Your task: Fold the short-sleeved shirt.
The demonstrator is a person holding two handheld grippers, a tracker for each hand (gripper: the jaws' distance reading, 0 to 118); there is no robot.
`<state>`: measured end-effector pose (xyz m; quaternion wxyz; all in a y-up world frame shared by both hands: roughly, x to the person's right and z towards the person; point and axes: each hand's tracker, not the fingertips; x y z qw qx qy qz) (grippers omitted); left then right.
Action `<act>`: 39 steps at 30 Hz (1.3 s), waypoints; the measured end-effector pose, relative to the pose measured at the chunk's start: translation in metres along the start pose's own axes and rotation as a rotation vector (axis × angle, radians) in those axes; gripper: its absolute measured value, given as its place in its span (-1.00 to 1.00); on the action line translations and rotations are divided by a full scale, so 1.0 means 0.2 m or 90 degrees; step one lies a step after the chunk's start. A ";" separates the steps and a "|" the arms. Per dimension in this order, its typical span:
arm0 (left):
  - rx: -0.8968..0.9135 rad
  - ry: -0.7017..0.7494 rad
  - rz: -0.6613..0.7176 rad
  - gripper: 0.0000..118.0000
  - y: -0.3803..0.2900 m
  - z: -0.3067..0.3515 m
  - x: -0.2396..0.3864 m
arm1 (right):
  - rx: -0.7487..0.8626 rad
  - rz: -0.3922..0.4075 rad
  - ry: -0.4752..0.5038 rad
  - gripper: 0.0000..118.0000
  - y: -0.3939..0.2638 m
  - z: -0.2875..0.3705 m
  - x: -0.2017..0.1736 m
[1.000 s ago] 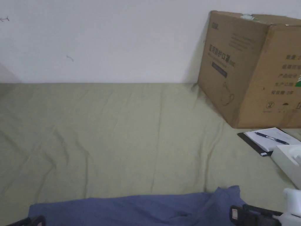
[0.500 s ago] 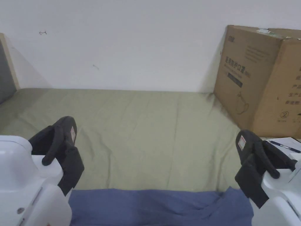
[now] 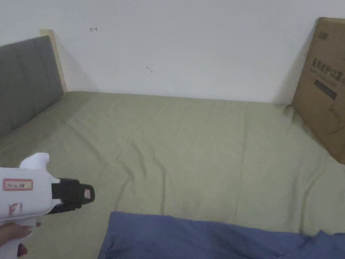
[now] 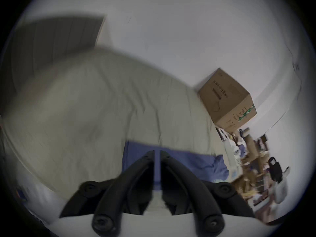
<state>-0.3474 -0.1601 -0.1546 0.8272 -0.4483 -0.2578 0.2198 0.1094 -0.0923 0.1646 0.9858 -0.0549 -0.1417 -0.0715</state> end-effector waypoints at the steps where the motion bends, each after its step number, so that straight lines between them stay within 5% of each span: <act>1: -0.048 -0.010 0.014 -0.76 0.01 -0.09 -0.10 | -0.013 0.005 0.003 -1.00 -0.01 -0.03 -0.01; 3: -0.119 -0.001 0.026 0.34 0.01 -0.24 -0.25 | -0.037 0.014 0.007 -1.00 -0.02 -0.08 -0.03; 4: -0.156 -0.017 0.032 0.78 -0.02 -0.30 -0.30 | -0.048 0.018 0.011 -1.00 -0.04 -0.10 -0.04; 5: -0.183 -0.054 0.050 1.00 -0.04 -0.36 -0.35 | -0.056 0.022 0.016 -1.00 -0.05 -0.12 -0.05; 11: -0.193 -0.193 0.226 1.00 -0.13 -0.66 -0.53 | -0.116 0.026 0.041 -1.00 -0.10 -0.22 -0.10; 14: -0.295 -0.298 0.316 1.00 -0.20 -0.82 -0.53 | -0.140 -0.010 0.045 -1.00 -0.10 -0.27 -0.10; 20: -0.285 -0.338 0.223 1.00 -0.20 -1.00 -0.38 | -0.148 -0.015 0.039 -1.00 -0.10 -0.34 -0.08; 22: -0.268 -0.330 0.217 0.93 -0.21 -1.00 -0.36 | -0.154 -0.018 0.037 -1.00 -0.12 -0.36 -0.08; 23: -0.261 -0.316 0.206 0.60 -0.21 -1.00 -0.35 | -0.160 -0.023 0.036 -1.00 -0.13 -0.36 -0.07; 24: -0.255 -0.304 0.198 -0.01 -0.20 -0.99 -0.37 | -0.166 -0.029 0.038 -1.00 -0.14 -0.37 -0.07; 25: -0.233 -0.268 0.181 -0.83 -0.19 -0.97 -0.38 | -0.172 -0.038 0.041 -1.00 -0.16 -0.37 -0.07; 26: -0.222 -0.183 0.156 -0.93 -0.19 -0.96 -0.38 | -0.178 -0.044 0.047 -1.00 -0.17 -0.37 -0.07; 28: -0.242 -0.071 0.117 -0.93 -0.21 -0.96 -0.39 | -0.188 -0.049 0.050 -1.00 -0.19 -0.37 -0.06; 29: -0.234 -0.146 0.152 -0.93 -0.20 -0.93 -0.38 | -0.194 -0.048 0.051 -1.00 -0.20 -0.37 -0.06; 30: -0.213 -0.126 0.137 -0.93 -0.18 -0.90 -0.34 | -0.198 -0.047 0.053 -1.00 -0.20 -0.37 -0.05; 33: -0.151 -0.010 0.001 -0.93 -0.13 -0.76 -0.24 | -0.208 -0.055 0.053 -1.00 -0.18 -0.37 -0.04; 37: -0.143 0.323 -0.239 -0.93 -0.11 -0.66 -0.03 | -0.196 -0.080 0.057 -1.00 -0.18 -0.35 0.00; 39: -0.152 0.405 -0.283 -0.93 -0.11 -0.65 0.04 | -0.199 -0.096 0.062 -1.00 -0.18 -0.33 0.02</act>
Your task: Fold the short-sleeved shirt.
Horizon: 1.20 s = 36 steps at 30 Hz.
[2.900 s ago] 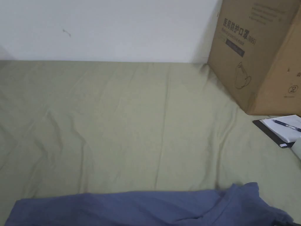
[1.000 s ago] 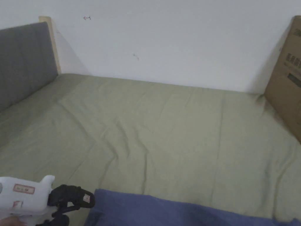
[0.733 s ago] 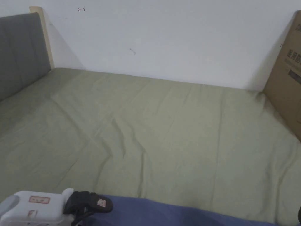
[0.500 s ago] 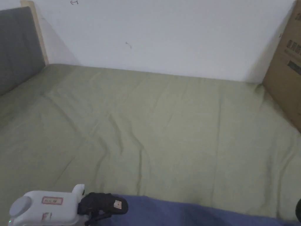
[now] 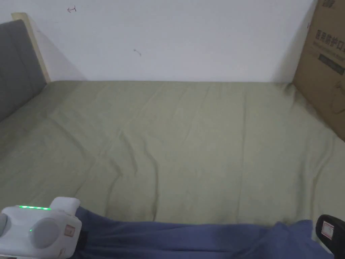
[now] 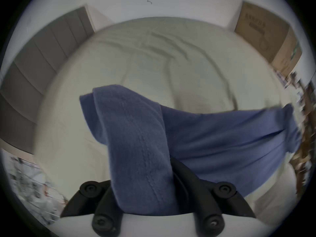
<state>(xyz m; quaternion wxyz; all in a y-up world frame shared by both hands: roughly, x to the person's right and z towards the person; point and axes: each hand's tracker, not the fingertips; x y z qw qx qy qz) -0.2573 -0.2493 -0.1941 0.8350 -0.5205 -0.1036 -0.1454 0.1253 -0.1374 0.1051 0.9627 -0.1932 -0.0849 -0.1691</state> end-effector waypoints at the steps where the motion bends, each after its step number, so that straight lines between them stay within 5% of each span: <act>1: 0.009 0.002 -0.008 -0.93 0.01 0.03 0.03 | 0.001 -0.009 0.005 -1.00 -0.01 0.01 0.01; 3: 0.018 -0.031 0.002 -0.93 0.03 0.10 0.12 | 0.004 -0.021 0.012 -1.00 -0.02 0.03 0.03; 10: -0.039 -0.380 0.070 -0.78 0.21 0.16 0.62 | 0.016 -0.064 0.008 -1.00 -0.02 0.13 0.12; 14: -0.058 -0.435 0.034 0.97 0.25 0.08 0.89 | 0.031 -0.103 0.018 -1.00 -0.01 0.20 0.18; 19: -0.064 -0.663 0.139 1.00 0.25 0.16 0.89 | 0.052 -0.088 -0.004 -1.00 0.00 0.25 0.21; 22: -0.026 -0.623 0.150 1.00 0.25 0.25 0.76 | 0.051 -0.090 -0.004 -1.00 -0.01 0.24 0.22; 25: 0.012 -0.478 0.118 1.00 0.23 0.31 0.62 | 0.039 -0.097 0.003 -1.00 -0.02 0.21 0.23; 27: 0.032 -0.415 0.081 0.82 0.20 0.30 0.58 | 0.033 -0.098 0.007 -1.00 -0.04 0.19 0.22; 28: 0.052 -0.394 0.052 0.35 0.18 0.30 0.58 | 0.029 -0.096 0.010 -1.00 -0.04 0.18 0.21; 29: 0.066 -0.357 0.033 -0.55 0.17 0.28 0.59 | 0.024 -0.095 0.012 -1.00 -0.04 0.18 0.21; 30: 0.069 -0.307 0.009 -0.98 0.16 0.26 0.63 | 0.021 -0.094 0.015 -1.00 -0.05 0.17 0.21; 32: 0.064 -0.264 -0.030 -0.99 0.13 0.20 0.70 | 0.015 -0.090 0.017 -1.00 -0.05 0.16 0.21; 36: 0.008 -0.353 -0.067 -0.99 0.06 0.09 0.92 | 0.011 -0.085 0.012 -1.00 -0.05 0.16 0.21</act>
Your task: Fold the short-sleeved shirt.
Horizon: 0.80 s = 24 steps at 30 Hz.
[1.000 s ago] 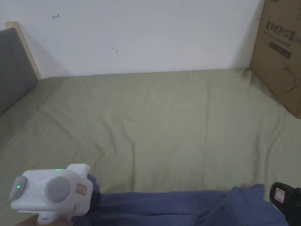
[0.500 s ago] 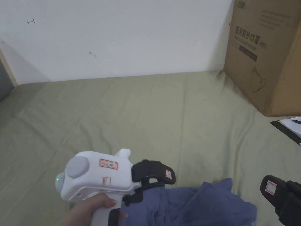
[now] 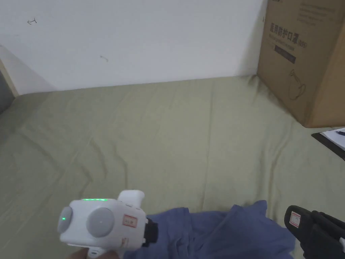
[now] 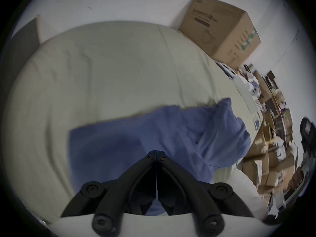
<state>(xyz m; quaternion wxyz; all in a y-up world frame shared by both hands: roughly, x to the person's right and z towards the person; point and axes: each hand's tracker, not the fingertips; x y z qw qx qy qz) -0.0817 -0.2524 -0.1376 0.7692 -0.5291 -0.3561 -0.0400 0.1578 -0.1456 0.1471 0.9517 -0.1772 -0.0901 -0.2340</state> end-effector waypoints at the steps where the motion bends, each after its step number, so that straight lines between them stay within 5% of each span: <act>1: -0.015 -0.012 -0.024 -0.99 -0.01 -0.06 0.04 | 0.001 0.001 -0.003 -1.00 0.00 0.00 0.00; 8: 0.001 0.064 -0.144 -0.99 -0.14 -0.19 0.29 | 0.001 0.041 -0.009 -1.00 -0.01 0.00 -0.02; 10: 0.024 -0.044 -0.132 -0.99 -0.17 -0.10 0.31 | -0.001 0.038 -0.005 -1.00 -0.02 -0.01 -0.02; 14: 0.013 -0.411 0.013 -0.99 -0.19 0.03 0.21 | -0.014 0.034 -0.001 -1.00 -0.03 -0.05 -0.03; 21: 0.148 -0.277 0.220 -0.99 -0.26 0.35 -0.41 | -0.003 0.061 0.004 -1.00 0.00 -0.03 -0.05; 24: 0.101 -0.211 0.207 -0.93 -0.27 0.37 -0.67 | -0.009 0.057 0.024 -1.00 -0.01 -0.06 -0.05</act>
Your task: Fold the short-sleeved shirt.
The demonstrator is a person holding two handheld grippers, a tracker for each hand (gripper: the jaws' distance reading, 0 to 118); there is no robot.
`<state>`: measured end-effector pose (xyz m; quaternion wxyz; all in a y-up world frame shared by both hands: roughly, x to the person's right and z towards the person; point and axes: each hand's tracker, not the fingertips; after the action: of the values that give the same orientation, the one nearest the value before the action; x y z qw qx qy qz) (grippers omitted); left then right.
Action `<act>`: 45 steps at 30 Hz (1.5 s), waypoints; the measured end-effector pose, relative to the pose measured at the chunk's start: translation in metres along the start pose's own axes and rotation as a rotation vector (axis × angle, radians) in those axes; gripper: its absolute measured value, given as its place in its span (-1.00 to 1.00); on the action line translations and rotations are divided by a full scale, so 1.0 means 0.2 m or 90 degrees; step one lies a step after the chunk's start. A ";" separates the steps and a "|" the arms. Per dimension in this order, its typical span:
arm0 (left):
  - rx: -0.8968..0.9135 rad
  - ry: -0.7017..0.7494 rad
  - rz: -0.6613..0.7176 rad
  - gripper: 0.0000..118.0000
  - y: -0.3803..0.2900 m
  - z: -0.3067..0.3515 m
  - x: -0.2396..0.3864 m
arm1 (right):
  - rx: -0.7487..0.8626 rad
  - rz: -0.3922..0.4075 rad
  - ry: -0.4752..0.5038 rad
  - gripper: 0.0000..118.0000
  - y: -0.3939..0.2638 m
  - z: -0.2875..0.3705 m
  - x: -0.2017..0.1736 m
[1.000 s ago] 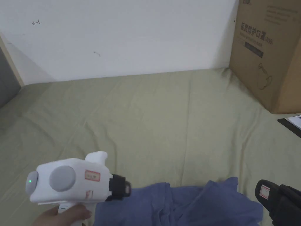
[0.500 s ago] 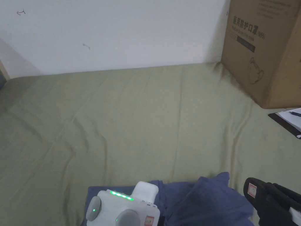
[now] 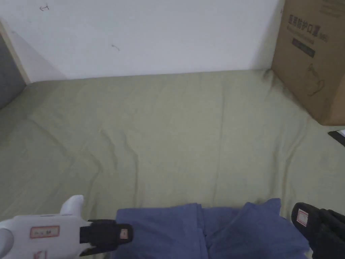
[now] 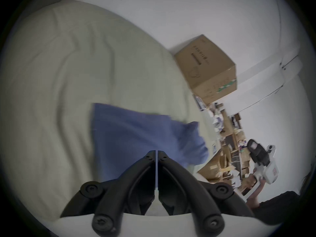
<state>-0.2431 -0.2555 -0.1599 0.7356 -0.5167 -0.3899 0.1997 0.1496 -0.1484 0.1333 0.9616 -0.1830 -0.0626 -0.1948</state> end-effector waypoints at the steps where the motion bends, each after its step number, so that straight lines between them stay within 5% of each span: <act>1: -0.022 0.005 0.002 -0.78 0.01 0.00 -0.04 | -0.006 -0.007 0.005 -1.00 -0.01 -0.01 0.00; 4: -0.073 -0.034 0.060 0.78 0.03 -0.03 -0.22 | -0.028 -0.017 0.007 -1.00 -0.02 -0.06 -0.04; 5: -0.078 -0.049 0.070 0.99 0.03 -0.06 -0.28 | -0.034 -0.015 0.011 -1.00 -0.03 -0.07 -0.05; 9: -0.070 -0.126 0.138 1.00 0.05 -0.14 -0.40 | -0.065 0.021 0.012 -1.00 -0.04 -0.13 -0.11; 13: -0.094 -0.301 0.233 1.00 0.05 -0.33 -0.50 | -0.084 0.037 0.011 -1.00 -0.04 -0.20 -0.16; 20: -0.061 -0.261 0.169 1.00 0.03 -0.47 -0.36 | -0.100 0.039 0.017 -1.00 -0.04 -0.26 -0.21; 22: -0.062 -0.237 0.161 0.94 0.03 -0.44 -0.38 | -0.103 0.045 0.018 -1.00 -0.05 -0.27 -0.22; 23: -0.059 -0.220 0.160 0.68 0.03 -0.42 -0.39 | -0.105 0.045 0.018 -1.00 -0.05 -0.27 -0.22; 24: -0.048 -0.177 0.165 0.06 0.04 -0.39 -0.40 | -0.108 0.044 0.020 -1.00 -0.06 -0.26 -0.22; 25: -0.043 -0.099 0.158 -0.88 0.03 -0.39 -0.38 | -0.109 0.042 0.022 -1.00 -0.06 -0.26 -0.22; 26: -0.055 -0.020 0.151 -0.91 0.01 -0.39 -0.38 | -0.111 0.041 0.024 -1.00 -0.06 -0.25 -0.22; 28: -0.061 -0.110 0.184 -0.91 0.01 -0.38 -0.37 | -0.114 0.038 0.024 -1.00 -0.06 -0.24 -0.22; 33: -0.061 0.026 0.063 -0.91 0.10 -0.22 -0.15 | -0.106 0.044 0.023 -1.00 -0.03 -0.18 -0.19; 41: -0.038 0.451 -0.148 -0.91 0.23 0.18 0.14 | -0.071 0.044 0.035 -1.00 0.00 -0.09 -0.13; 45: -0.040 0.531 -0.204 -0.91 0.24 0.19 0.28 | -0.069 0.032 0.041 -1.00 -0.01 -0.07 -0.10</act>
<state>-0.2342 -0.1749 -0.1769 0.8357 -0.5078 -0.1412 -0.1542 0.1315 -0.1477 0.1178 0.9565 -0.2298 -0.0165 -0.1792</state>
